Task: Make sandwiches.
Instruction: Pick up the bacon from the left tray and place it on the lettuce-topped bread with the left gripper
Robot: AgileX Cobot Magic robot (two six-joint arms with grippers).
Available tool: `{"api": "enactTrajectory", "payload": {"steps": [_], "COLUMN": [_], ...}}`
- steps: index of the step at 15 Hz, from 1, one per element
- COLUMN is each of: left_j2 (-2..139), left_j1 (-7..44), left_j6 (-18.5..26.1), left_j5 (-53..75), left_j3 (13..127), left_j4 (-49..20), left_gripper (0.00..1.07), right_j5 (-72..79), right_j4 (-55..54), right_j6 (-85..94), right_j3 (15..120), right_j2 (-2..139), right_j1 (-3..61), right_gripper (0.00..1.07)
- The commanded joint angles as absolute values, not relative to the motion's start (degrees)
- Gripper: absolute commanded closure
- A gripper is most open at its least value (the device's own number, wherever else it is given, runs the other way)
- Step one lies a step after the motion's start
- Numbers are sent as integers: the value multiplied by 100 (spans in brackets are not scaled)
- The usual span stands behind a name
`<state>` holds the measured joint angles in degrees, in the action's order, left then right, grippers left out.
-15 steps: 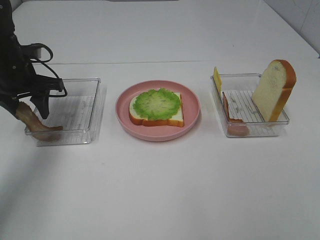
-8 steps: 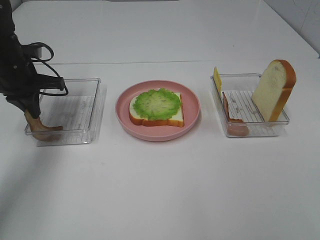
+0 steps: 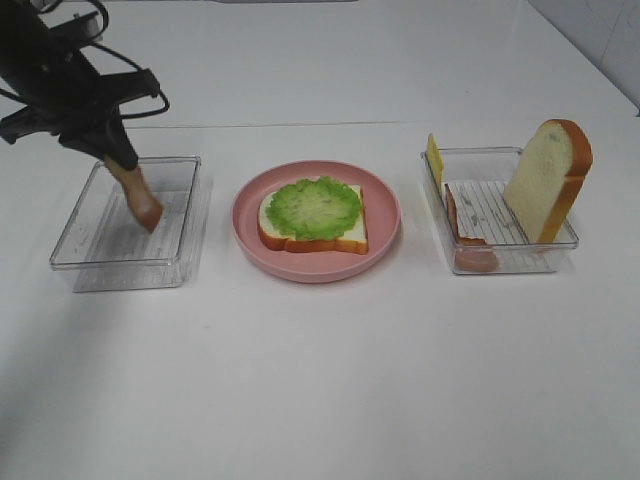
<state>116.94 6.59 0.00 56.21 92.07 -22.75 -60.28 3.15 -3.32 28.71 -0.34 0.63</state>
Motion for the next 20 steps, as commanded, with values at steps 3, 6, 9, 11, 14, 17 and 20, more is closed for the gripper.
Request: {"api": "enactTrajectory", "payload": {"steps": [3, 6, 9, 11, 14, 17, 20], "left_j2": [11717, 11929, 12147, 12399, 12869, 13321, 13338], "left_j1": [808, 1157, 1513, 1776, 2154, 2229, 2143], "left_j6": [1358, 2206, 2510, 2813, 2968, 2911, 2464], "left_j5": [5053, 4618, 4240, 4097, 4125, 4097, 4102], "left_j3": [9265, 9265, 9276, 9339, 9775, 10015, 10021], "left_j4": [-4475, -5879, -6744, -7259, -7678, -7277, -6159], "left_gripper": [107, 107, 107, 107, 107, 107, 107], "right_j5": [-6033, -6033, -6033, -6033, -6033, -6033, -6033], "right_j4": [327, 327, 327, 327, 327, 327, 327], "right_j6": [-321, -321, -321, -321, -321, -321, -321], "right_j3": [2853, 2853, 2853, 2853, 2853, 2853, 2853], "right_j2": [-103, -103, -103, -103, -103, -103, -103], "right_j1": [34, 34, 34, 34, 34, 34, 34], "right_gripper": [29, 29, 29, 29, 29, 29, 29]}}
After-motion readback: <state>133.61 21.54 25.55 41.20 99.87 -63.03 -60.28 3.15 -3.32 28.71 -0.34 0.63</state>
